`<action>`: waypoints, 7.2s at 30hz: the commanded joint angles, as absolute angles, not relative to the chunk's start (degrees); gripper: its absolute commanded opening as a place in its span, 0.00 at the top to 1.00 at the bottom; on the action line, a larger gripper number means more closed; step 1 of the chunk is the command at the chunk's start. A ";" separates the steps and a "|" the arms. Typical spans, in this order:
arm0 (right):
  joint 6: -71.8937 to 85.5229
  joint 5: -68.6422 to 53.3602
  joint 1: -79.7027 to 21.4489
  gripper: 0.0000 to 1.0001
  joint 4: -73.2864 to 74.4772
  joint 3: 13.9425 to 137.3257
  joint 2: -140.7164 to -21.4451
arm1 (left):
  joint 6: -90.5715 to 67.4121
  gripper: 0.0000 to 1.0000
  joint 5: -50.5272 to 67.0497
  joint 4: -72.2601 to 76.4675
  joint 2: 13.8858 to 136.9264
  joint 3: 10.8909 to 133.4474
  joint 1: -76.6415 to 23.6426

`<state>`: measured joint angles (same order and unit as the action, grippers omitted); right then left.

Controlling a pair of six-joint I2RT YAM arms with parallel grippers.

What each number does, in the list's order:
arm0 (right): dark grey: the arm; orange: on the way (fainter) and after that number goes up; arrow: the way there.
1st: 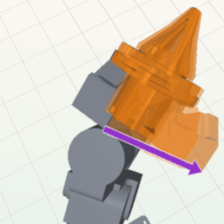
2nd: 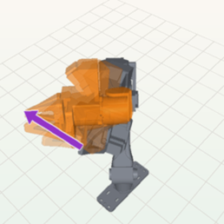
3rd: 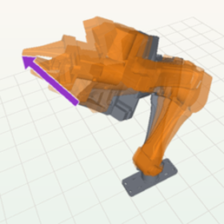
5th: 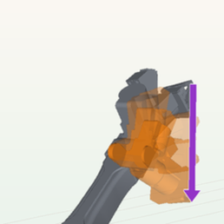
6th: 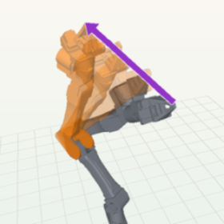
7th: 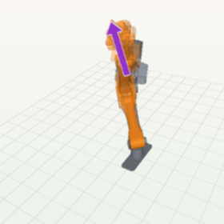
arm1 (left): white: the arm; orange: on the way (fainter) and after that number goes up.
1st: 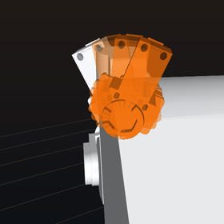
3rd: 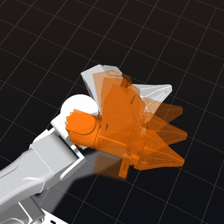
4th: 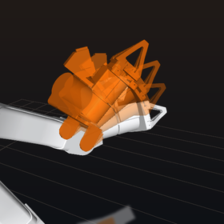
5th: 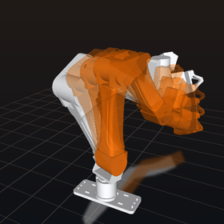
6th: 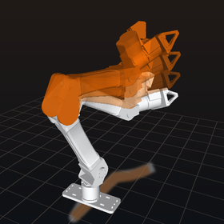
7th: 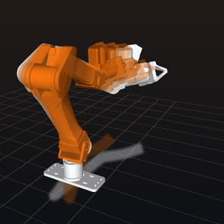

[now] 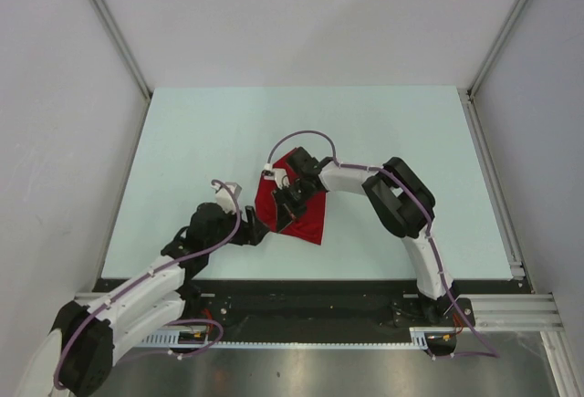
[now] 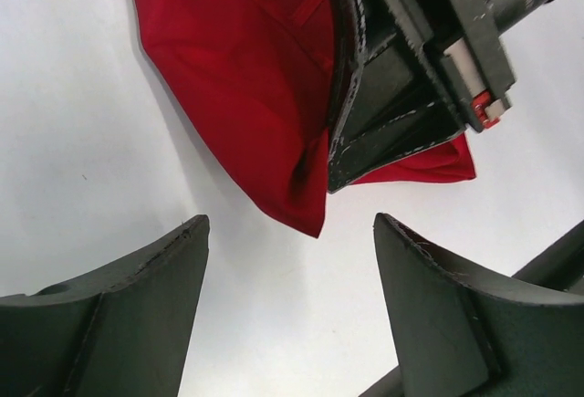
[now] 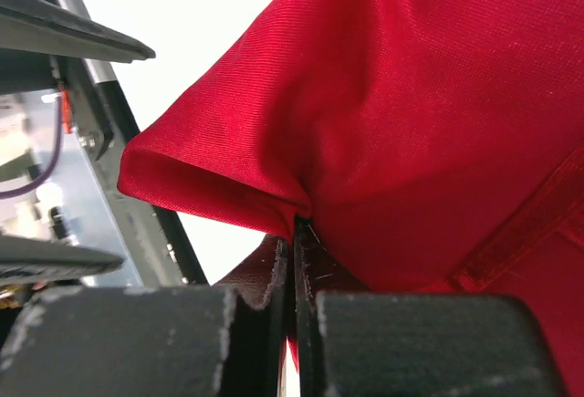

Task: Fold the napkin, place the utensils inside, and roll it up
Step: Roll the napkin with the utensil

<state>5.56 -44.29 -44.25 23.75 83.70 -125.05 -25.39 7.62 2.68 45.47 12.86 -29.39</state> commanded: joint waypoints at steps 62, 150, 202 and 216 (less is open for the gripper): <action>7.21 -48.87 -37.35 1.00 31.99 86.13 -137.90 | -19.51 0.56 -6.24 14.50 66.53 21.88 -36.56; -10.29 15.56 -63.64 0.73 -3.87 48.96 -98.35 | -23.91 1.00 -4.92 1.05 72.25 29.09 -32.78; 8.09 -48.53 -39.20 0.50 13.34 63.46 -106.27 | -23.38 1.00 -2.29 -3.96 77.34 33.57 -27.51; -2.36 -7.84 -52.98 0.30 7.74 54.49 -89.30 | -23.29 1.00 -1.14 -3.96 77.08 33.75 -27.51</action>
